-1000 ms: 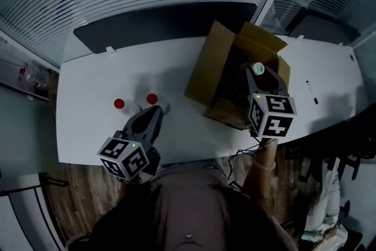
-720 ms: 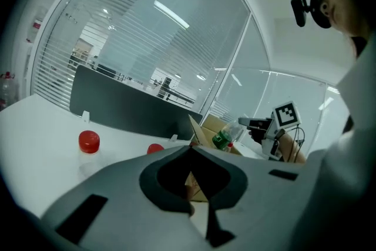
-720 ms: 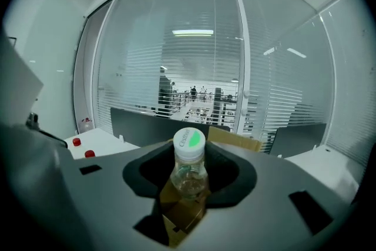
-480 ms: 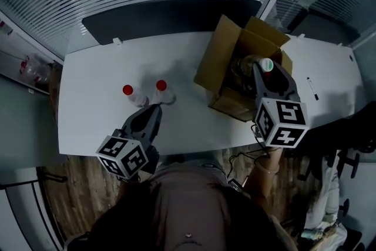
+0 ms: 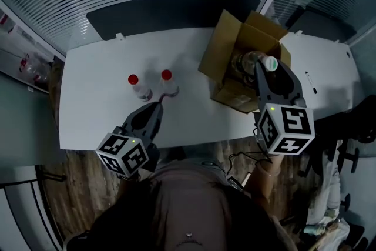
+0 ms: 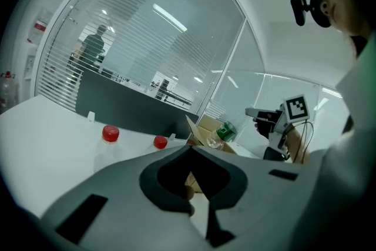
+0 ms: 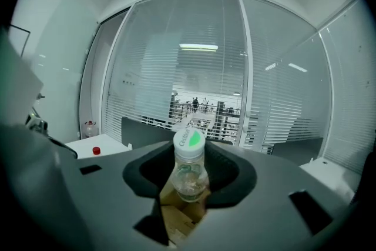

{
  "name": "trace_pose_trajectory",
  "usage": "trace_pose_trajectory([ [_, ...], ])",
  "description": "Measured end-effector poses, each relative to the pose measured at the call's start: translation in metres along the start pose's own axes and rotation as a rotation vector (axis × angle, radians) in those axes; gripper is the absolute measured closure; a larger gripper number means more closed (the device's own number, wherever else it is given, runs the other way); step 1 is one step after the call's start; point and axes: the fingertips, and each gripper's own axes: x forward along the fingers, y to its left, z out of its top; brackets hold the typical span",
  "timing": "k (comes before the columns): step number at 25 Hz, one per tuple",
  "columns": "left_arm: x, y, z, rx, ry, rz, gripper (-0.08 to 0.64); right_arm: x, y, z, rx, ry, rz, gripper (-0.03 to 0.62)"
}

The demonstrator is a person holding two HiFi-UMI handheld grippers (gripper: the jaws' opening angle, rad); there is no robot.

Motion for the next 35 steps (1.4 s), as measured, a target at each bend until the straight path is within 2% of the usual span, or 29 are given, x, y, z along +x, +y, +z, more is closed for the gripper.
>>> trace_pose_trajectory([
  [8,-0.029,-0.004,-0.007,0.002,-0.010,-0.001,0.552,-0.037,0.025,0.020,-0.013,-0.065,0.022,0.422],
  [17,-0.061,-0.001,-0.017,-0.008,-0.010,0.014,0.552,-0.064,0.055,0.029,-0.020,-0.093,0.054,0.422],
  [35,-0.127,0.032,-0.020,-0.028,-0.065,0.106,0.552,-0.064,0.147,0.031,-0.039,-0.099,0.222,0.422],
])
